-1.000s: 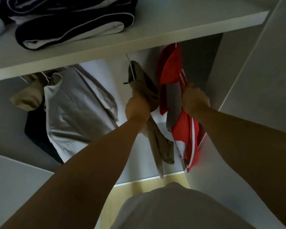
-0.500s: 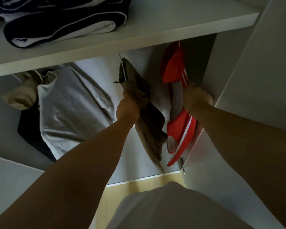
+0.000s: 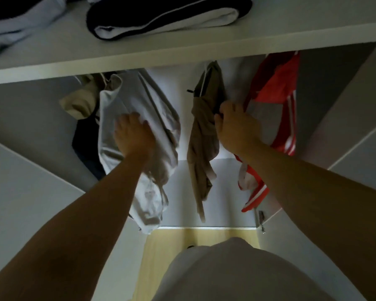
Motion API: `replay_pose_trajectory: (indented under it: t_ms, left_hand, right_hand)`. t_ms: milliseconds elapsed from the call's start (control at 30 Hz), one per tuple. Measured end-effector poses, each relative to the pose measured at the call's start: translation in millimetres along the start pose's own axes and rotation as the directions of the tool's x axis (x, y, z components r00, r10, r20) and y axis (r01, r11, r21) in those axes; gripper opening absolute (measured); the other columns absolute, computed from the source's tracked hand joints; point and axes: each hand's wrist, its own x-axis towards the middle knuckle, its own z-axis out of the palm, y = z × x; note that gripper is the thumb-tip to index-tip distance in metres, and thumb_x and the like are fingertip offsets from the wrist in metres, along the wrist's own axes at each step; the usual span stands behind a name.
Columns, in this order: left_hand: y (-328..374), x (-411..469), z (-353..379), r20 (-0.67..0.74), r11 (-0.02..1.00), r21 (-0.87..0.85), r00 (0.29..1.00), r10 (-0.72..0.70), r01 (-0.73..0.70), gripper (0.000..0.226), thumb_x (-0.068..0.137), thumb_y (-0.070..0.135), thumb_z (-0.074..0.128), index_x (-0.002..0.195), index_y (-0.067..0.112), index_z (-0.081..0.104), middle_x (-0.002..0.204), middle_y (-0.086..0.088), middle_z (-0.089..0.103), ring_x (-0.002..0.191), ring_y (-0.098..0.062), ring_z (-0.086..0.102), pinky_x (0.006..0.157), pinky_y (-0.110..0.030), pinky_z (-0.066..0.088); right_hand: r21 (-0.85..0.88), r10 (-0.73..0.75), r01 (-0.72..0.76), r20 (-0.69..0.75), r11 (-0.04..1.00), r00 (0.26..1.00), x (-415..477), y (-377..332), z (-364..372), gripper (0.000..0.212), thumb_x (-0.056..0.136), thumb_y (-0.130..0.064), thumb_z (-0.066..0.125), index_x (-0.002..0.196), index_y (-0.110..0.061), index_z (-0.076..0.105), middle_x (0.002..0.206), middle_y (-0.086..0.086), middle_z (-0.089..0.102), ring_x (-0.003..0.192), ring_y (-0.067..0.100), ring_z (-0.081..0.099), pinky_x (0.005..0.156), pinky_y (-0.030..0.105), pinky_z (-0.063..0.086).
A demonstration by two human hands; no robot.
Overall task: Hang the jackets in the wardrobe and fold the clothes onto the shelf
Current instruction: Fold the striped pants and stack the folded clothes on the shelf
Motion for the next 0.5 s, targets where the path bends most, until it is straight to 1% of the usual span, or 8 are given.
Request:
replay_pose_trajectory:
  t_ms: [67, 133, 167, 200, 267, 333, 400, 500]
  left_hand:
    - [-33.4, 15.1, -7.4, 0.011, 0.976, 0.143, 0.986, -0.168, 0.164, 0.049, 0.099, 0.036, 0.048, 0.138, 0.006, 0.046, 0.143, -0.022, 0.041, 0.128, -0.042, 0.040, 0.103, -0.050, 0.033]
    - [-59.5, 25.1, -9.8, 0.060, 0.945, 0.191, 0.958, -0.281, 0.266, 0.057, 0.099, 0.041, 0.048, 0.140, 0.002, 0.039, 0.144, -0.023, 0.036, 0.127, -0.043, 0.038, 0.102, -0.051, 0.035]
    - [-70.5, 29.4, -8.8, 0.102, 0.940, 0.192, 0.947, -0.306, 0.283, 0.059, 0.100, 0.043, 0.047, 0.141, 0.002, 0.037, 0.143, -0.023, 0.037, 0.126, -0.043, 0.040, 0.100, -0.051, 0.037]
    - [-79.3, 33.3, -6.5, 0.156, 0.944, 0.174, 0.938, -0.309, 0.282, 0.059, 0.101, 0.044, 0.044, 0.141, 0.002, 0.037, 0.142, -0.023, 0.039, 0.124, -0.043, 0.044, 0.095, -0.052, 0.041]
    - [-91.6, 40.7, 0.3, 0.266, 0.963, 0.156, 0.930, -0.255, 0.220, 0.052, 0.103, 0.039, 0.041, 0.139, 0.002, 0.038, 0.136, -0.021, 0.048, 0.116, -0.043, 0.054, 0.080, -0.050, 0.045]
    - [-95.2, 44.3, 6.9, 0.321, 0.979, 0.151, 0.931, -0.176, 0.134, 0.045, 0.102, 0.027, 0.040, 0.139, 0.000, 0.037, 0.126, -0.022, 0.057, 0.108, -0.045, 0.059, 0.070, -0.045, 0.041]
    - [-91.3, 42.6, 10.9, 0.300, 0.991, 0.092, 0.947, -0.117, 0.093, 0.043, 0.102, 0.022, 0.036, 0.138, -0.001, 0.035, 0.115, -0.025, 0.063, 0.101, -0.047, 0.061, 0.068, -0.044, 0.039]
    - [-76.2, 34.6, 16.3, 0.232, 0.997, 0.013, 0.970, -0.073, 0.072, 0.038, 0.102, 0.022, 0.035, 0.133, 0.001, 0.038, 0.107, -0.024, 0.066, 0.095, -0.047, 0.064, 0.066, -0.042, 0.037]
  right_hand:
    - [0.005, -0.003, 0.003, 0.062, 1.000, 0.998, 9.6, -26.8, 13.3, 0.035, 0.106, -0.043, 0.032, 0.100, -0.014, 0.051, 0.074, 0.002, 0.056, 0.055, 0.020, 0.054, 0.053, 0.032, 0.048]
    - [-0.009, 0.016, -0.015, 0.135, 1.000, 0.991, 17.6, -47.6, 28.7, 0.049, 0.106, -0.050, 0.025, 0.076, -0.016, 0.045, 0.056, -0.004, 0.044, 0.046, 0.014, 0.044, 0.047, 0.024, 0.035]
    - [-0.013, 0.030, -0.029, 0.167, 1.000, 0.985, 21.0, -56.7, 35.4, 0.057, 0.105, -0.053, 0.024, 0.067, -0.016, 0.044, 0.051, -0.003, 0.042, 0.044, 0.013, 0.041, 0.046, 0.022, 0.028]
    - [-0.015, 0.042, -0.040, 0.201, 0.999, 0.979, 24.1, -64.4, 41.1, 0.062, 0.104, -0.056, 0.023, 0.061, -0.017, 0.044, 0.049, -0.002, 0.042, 0.043, 0.013, 0.041, 0.045, 0.022, 0.025]
    - [-0.013, 0.070, -0.069, 0.269, 0.998, 0.961, 29.2, -77.9, 51.2, 0.068, 0.102, -0.062, 0.021, 0.056, -0.017, 0.045, 0.048, 0.001, 0.044, 0.044, 0.015, 0.043, 0.046, 0.023, 0.025]
    - [-0.032, 0.109, -0.105, 0.297, 0.994, 0.949, 33.3, -88.0, 57.3, 0.070, 0.100, -0.065, 0.021, 0.056, -0.016, 0.045, 0.049, 0.002, 0.045, 0.045, 0.016, 0.044, 0.047, 0.022, 0.025]
    - [-0.071, 0.113, -0.096, 0.292, 0.993, 0.950, 37.3, -92.8, 61.4, 0.065, 0.100, -0.063, 0.028, 0.057, -0.017, 0.042, 0.050, 0.002, 0.044, 0.046, 0.017, 0.043, 0.046, 0.021, 0.024]
    - [-0.145, 0.118, -0.078, 0.292, 0.986, 0.949, 42.9, -89.5, 64.6, 0.047, 0.100, -0.043, 0.044, 0.061, -0.017, 0.045, 0.056, 0.001, 0.049, 0.050, 0.016, 0.047, 0.048, 0.023, 0.026]
